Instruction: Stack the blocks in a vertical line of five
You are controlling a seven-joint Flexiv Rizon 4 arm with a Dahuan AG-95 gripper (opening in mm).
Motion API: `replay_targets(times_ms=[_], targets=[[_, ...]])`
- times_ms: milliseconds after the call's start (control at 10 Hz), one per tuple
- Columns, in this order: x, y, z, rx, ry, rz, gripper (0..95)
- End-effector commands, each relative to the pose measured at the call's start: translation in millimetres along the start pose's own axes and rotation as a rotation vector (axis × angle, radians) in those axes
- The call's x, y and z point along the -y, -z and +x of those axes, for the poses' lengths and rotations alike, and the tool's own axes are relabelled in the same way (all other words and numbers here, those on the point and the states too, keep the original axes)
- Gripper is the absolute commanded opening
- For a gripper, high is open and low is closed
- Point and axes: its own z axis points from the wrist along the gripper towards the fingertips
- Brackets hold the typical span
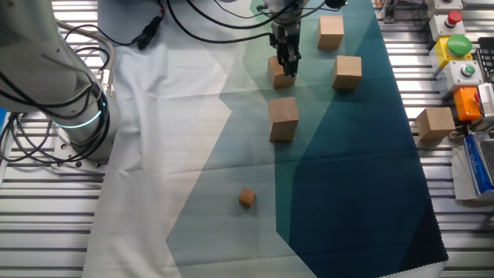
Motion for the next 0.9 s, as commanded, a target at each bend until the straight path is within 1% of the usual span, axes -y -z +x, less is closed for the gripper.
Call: replay_targets(times_ms=[100,300,400,500,600,700,800,900], targets=[[1.4,12.8,-2.0,-0.011,0.003,-0.018,0.0],[5.6,31.9,-7.8,-0.028,0.006,-0.030,0.0],[11.3,52.2,-12.2,-0.040,0.007,-0.041,0.0],[17.5,67.4,-14.8,-0.051,0.007,-0.048,0.0],[27.1,85.9,-17.6,-0.066,0.009,-0.054,0.0],[34.3,98.2,-18.5,-0.070,0.003,-0.058,0.0],[45.4,117.1,-17.9,-0.074,0.001,-0.062,0.0],[43.4,123.6,-18.1,-0.080,-0.004,-0.066,0.0]])
